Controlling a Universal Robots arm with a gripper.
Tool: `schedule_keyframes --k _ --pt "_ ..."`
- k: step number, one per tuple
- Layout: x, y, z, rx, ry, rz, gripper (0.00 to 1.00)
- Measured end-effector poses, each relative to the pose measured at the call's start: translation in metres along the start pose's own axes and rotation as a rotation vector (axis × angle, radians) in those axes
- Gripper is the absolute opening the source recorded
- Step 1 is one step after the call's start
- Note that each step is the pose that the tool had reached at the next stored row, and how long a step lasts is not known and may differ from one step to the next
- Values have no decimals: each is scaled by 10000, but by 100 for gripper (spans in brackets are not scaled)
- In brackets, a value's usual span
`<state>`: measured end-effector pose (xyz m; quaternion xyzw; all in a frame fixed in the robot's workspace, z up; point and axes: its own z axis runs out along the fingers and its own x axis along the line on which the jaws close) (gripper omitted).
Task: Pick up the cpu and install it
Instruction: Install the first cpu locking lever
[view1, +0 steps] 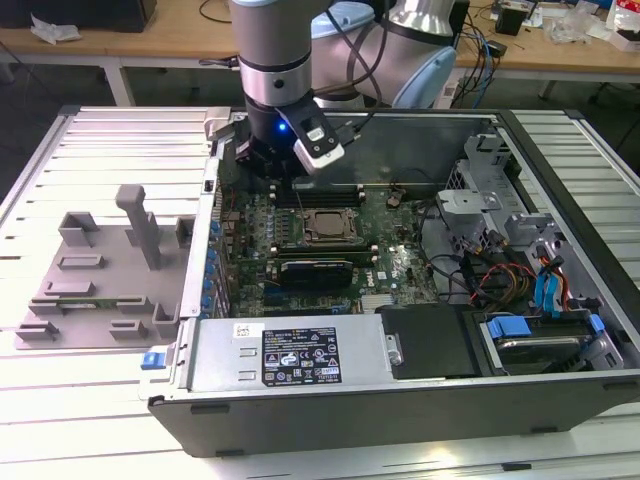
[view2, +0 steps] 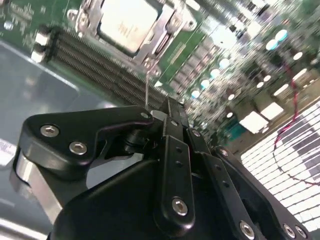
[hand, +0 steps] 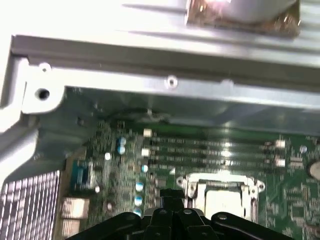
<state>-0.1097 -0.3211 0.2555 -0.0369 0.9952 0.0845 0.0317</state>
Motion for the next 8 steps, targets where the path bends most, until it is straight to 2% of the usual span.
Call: schedule_keyframes --k 1,3,6,7,8 --pt "5 0 0 -249 -21 15 11" --pt "8 1 0 -364 -30 23 11" --pt "9 1 0 -413 -33 25 11" --pt "8 0 -1 -496 -40 27 11" --pt "8 1 0 -619 -50 36 11"
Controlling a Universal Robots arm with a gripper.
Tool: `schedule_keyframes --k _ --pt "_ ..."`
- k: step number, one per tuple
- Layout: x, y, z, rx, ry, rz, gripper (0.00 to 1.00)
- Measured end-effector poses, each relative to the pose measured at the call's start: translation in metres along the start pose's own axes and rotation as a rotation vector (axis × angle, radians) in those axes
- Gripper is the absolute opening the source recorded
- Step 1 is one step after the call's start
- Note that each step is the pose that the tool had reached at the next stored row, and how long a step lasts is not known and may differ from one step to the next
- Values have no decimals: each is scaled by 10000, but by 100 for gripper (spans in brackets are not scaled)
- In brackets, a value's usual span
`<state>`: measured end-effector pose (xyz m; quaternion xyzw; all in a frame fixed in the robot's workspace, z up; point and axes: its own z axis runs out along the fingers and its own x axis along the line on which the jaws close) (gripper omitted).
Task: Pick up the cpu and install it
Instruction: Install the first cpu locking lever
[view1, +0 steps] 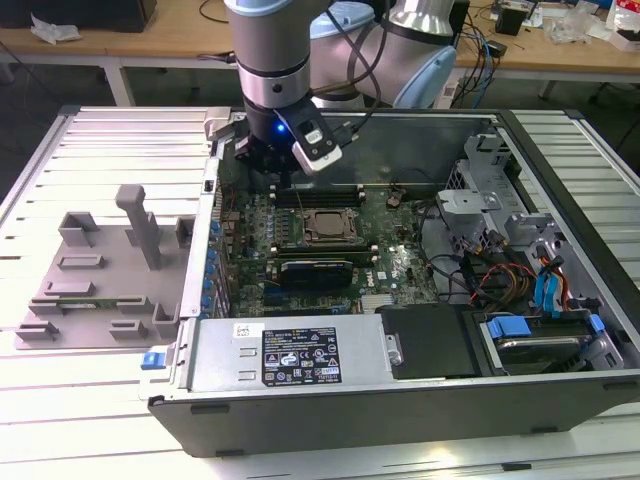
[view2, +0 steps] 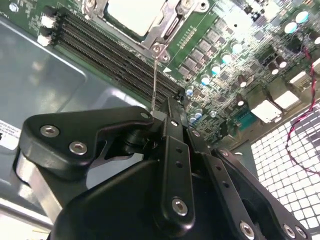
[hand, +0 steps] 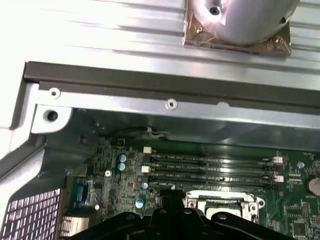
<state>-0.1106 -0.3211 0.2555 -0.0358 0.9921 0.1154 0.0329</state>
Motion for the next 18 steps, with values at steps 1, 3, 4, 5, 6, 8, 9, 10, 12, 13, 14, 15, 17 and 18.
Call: schedule_keyframes --k 1,3,4,5,6,8,9,10,12,13,14,15,17,18 --pt "0 0 0 -9 -1 2 11" --pt "-13 -1 2 -11 0 0 11" --pt "-28 -3 4 -11 0 0 11" --pt "-44 -4 5 -10 0 1 11" --pt "-73 -7 9 -10 0 1 11" --pt "-114 -11 13 -10 0 0 11" --pt "-146 -14 16 -11 -1 1 11" --pt "-181 -18 20 -11 -1 1 11" --pt "-256 -25 27 -10 1 0 11" --pt "-259 -25 27 -10 0 1 11" --pt "-259 -25 27 -10 -1 3 11" --pt "-261 -25 27 -10 -1 2 11" --pt "-262 -25 27 -10 0 1 11" --pt "-264 -25 28 -11 0 1 11"
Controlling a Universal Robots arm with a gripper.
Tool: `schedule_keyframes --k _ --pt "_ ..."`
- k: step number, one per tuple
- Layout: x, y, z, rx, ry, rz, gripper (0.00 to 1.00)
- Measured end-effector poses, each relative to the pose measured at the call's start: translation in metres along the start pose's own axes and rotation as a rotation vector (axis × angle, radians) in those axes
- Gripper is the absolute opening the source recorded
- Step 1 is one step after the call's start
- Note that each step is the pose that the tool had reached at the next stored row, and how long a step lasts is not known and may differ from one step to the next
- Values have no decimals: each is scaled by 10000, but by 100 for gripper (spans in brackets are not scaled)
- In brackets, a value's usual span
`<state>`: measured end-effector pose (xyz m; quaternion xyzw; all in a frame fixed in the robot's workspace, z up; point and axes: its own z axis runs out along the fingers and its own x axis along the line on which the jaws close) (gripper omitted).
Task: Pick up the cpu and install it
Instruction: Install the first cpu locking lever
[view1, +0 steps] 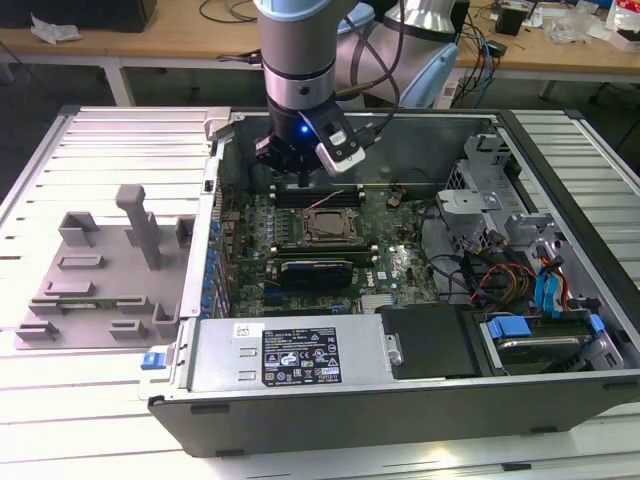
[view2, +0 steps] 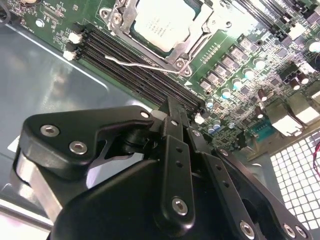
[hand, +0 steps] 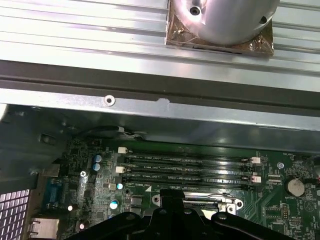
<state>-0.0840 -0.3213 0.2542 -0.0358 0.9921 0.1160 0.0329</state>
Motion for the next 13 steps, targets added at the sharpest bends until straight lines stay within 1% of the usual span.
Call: schedule_keyframes --k 1,2,3,7,8,10,13 --pt "-21 -2 2 0 6 1 11" --pt "-74 -10 6 -1 22 8 11" --pt "-112 -16 8 -1 33 16 11" --pt "-162 -25 12 1 29 65 11" --pt "-175 -30 17 6 17 123 11" --pt "-177 -34 28 14 -9 236 11" --pt "-175 -46 71 44 -103 635 11"
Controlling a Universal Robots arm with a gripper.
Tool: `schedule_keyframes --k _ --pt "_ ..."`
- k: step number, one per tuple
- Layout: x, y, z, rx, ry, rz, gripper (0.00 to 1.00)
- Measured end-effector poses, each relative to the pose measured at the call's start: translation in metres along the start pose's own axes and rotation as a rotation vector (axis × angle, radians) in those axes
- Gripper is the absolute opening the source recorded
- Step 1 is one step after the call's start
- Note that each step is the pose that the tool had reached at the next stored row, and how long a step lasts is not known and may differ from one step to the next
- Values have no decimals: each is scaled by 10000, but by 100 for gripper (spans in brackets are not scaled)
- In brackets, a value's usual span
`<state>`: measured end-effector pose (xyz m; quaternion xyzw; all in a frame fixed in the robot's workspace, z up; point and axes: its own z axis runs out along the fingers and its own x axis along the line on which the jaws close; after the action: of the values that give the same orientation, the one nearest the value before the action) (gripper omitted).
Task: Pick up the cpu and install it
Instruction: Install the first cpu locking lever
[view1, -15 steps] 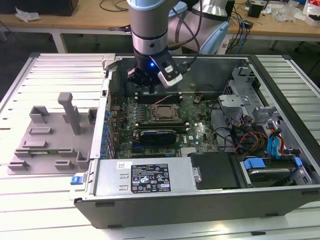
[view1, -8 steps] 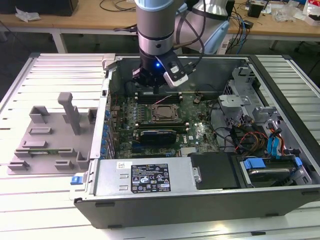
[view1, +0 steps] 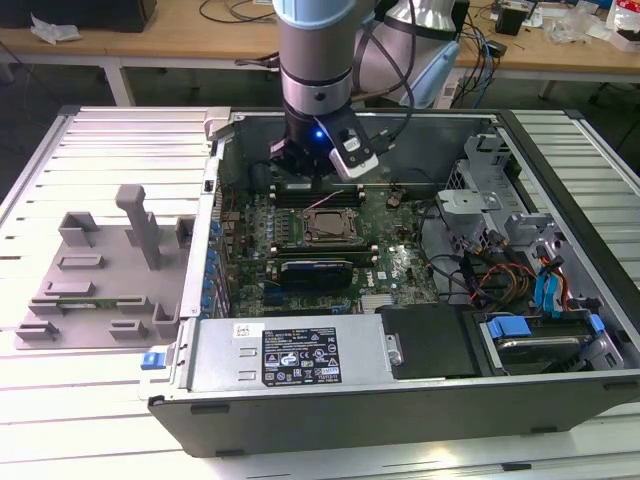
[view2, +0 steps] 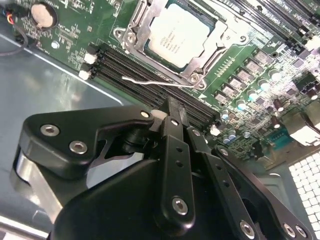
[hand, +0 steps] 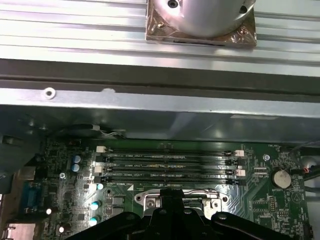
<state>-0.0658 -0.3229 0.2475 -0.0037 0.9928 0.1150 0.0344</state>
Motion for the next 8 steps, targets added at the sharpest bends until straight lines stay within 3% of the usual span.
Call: schedule_keyframes --k 4,8 --pt "1 -8 31 38 -103 445 11" --pt "2 -8 37 34 -110 460 11"
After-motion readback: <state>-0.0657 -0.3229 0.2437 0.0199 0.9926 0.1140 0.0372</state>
